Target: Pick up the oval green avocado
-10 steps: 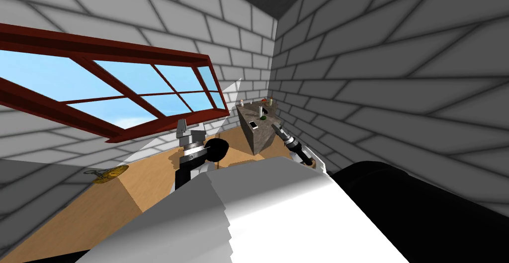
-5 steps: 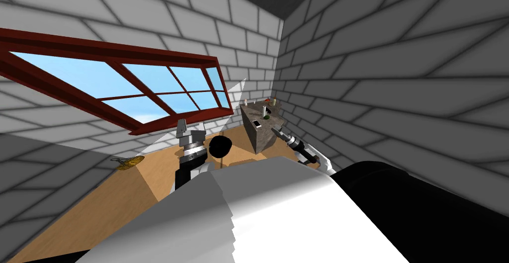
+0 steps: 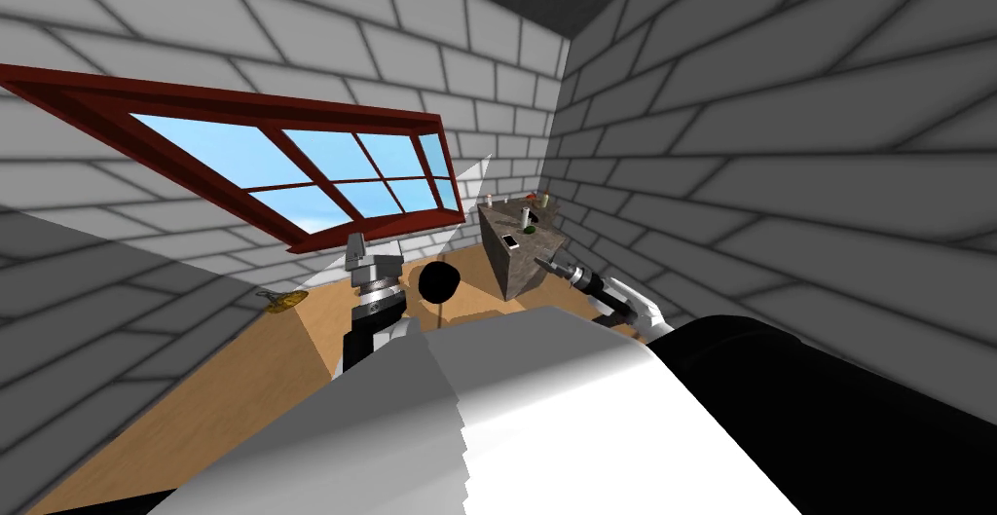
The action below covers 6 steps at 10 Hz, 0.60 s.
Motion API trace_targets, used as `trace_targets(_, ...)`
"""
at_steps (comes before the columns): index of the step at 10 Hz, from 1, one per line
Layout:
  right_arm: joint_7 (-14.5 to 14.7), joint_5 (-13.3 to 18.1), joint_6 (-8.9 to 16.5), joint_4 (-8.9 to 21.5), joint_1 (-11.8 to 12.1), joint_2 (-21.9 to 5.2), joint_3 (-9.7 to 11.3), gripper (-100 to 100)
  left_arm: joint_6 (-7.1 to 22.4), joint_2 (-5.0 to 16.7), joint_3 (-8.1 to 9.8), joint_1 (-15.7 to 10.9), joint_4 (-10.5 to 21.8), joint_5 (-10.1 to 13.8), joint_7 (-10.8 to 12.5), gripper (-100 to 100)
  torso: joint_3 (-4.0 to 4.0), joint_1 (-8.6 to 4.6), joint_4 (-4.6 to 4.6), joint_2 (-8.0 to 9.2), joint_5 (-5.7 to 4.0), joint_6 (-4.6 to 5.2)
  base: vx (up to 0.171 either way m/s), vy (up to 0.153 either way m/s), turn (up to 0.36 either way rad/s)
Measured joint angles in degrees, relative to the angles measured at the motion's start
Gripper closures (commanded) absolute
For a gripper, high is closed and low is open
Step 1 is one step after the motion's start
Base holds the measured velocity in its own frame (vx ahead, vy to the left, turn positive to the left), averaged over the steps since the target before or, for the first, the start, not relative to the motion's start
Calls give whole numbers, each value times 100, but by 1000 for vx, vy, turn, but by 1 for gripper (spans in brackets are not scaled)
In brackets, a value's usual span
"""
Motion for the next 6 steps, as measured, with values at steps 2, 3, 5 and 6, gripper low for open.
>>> trace_targets(2, 100, 129, -36, 221, 3, -347, 25, -100, 0, 0, 0, 0, 0, 0, 0, 0, -4, -3, -1, -6, -1, 0, 6, 44, 116)
trace_targets(3, 155, 218, -51, 386, -26, -509, 60, -100, 0, 0, 0, 0, 0, 0, 0, 0, -5, 0, -2, -9, -1, -4, 9, 40, 92)
trace_targets(5, 239, 330, -94, 590, 2, -855, 58, -100, 0, 0, 0, 0, 0, 0, 0, 0, -7, -1, -3, -12, -1, -3, 16, 41, 121)
trace_targets(6, 281, 377, -112, 682, -2, -1020, 71, -100, 0, 0, 0, 0, 0, 0, 0, 0, -6, -4, -2, -10, -1, 1, 4, 17, -27)
